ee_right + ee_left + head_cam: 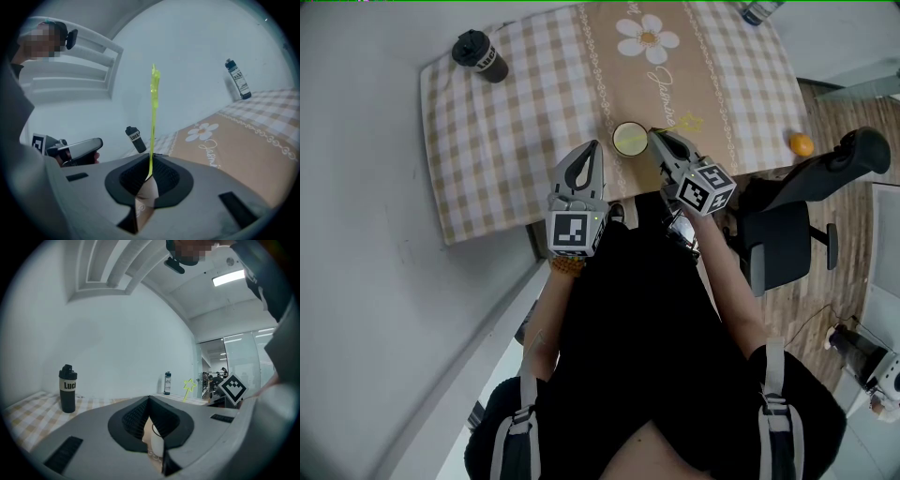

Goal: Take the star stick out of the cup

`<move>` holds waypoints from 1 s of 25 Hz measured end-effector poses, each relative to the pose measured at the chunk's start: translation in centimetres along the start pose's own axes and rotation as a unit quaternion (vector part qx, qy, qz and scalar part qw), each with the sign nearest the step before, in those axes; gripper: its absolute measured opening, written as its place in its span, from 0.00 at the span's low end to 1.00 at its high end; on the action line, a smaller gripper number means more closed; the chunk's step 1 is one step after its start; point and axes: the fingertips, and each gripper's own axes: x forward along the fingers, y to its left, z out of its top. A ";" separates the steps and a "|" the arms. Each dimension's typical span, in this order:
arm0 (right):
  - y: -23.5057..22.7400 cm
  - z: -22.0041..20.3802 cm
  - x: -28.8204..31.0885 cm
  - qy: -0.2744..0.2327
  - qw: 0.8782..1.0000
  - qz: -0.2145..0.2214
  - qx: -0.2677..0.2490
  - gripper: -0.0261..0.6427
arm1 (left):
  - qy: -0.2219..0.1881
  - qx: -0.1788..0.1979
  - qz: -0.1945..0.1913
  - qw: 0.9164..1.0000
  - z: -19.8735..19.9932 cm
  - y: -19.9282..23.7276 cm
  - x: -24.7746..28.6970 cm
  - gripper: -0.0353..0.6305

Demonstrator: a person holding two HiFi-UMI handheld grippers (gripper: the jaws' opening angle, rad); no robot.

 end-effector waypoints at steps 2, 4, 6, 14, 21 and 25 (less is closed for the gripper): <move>0.1 0.0 0.0 -0.002 1.000 0.000 0.003 0.07 | -0.001 0.000 0.000 1.000 0.1 0.1 -0.1 0.06; 0.2 0.1 0.0 -0.004 1.000 0.000 0.004 0.07 | -0.002 0.000 0.000 1.000 0.1 0.1 -0.2 0.06; 0.2 0.1 0.0 -0.005 1.000 0.000 0.006 0.07 | -0.002 0.000 0.001 1.000 0.1 0.2 -0.2 0.06; 0.5 0.6 -0.1 -0.014 1.000 0.000 0.009 0.06 | -0.006 0.001 0.001 1.000 0.1 0.3 -0.5 0.06; 0.6 1.6 -0.5 -0.027 0.999 0.002 0.019 0.06 | -0.005 0.001 -0.003 1.000 0.2 0.0 -0.3 0.06; 0.6 2.3 -0.6 -0.038 0.999 0.000 0.024 0.06 | -0.004 0.001 -0.004 1.000 0.2 0.0 -0.3 0.06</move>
